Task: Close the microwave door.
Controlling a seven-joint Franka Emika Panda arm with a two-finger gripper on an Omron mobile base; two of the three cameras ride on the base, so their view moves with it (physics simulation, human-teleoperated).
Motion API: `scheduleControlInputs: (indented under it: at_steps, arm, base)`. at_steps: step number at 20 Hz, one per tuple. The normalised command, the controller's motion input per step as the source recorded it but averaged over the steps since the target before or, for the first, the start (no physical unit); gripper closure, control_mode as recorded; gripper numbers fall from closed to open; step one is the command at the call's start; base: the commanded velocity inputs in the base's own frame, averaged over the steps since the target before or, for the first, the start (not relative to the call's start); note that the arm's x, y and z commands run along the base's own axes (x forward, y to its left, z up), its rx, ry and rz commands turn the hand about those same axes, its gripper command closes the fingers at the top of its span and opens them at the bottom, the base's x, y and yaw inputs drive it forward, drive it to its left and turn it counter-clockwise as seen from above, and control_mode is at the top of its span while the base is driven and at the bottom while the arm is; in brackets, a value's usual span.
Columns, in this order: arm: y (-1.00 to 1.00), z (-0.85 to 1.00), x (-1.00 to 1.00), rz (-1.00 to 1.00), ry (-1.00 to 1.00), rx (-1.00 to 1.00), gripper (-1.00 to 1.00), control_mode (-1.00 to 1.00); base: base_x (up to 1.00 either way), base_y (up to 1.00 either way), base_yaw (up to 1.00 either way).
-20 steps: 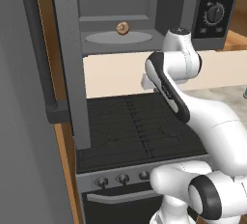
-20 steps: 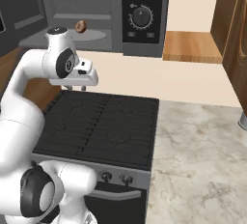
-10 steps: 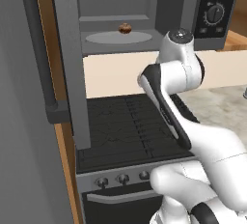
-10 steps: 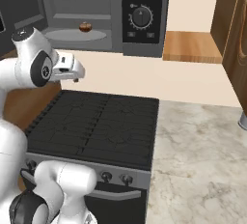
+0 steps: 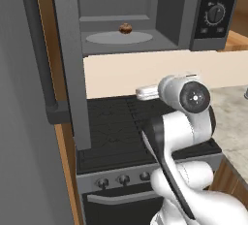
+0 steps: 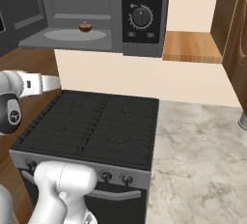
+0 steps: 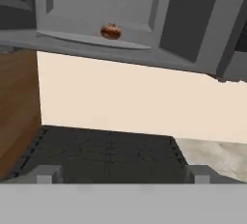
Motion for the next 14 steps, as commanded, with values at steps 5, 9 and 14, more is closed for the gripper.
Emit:
scheduleControlInputs:
  at_steps: [5,9,14]
  arm:
    - [0.16,0.0,-0.64,0.0,-0.51,0.0,-1.0,-1.0]
    - [0.24,0.0,-0.62,0.0,-0.44,0.0,-1.0,-1.0]
    - [0.37,0.0,-0.68,0.0,-0.37,0.0,-1.0,-1.0]
  base:
    - [0.0,0.0,0.0]
    - [0.0,0.0,0.0]
    - [0.0,0.0,0.0]
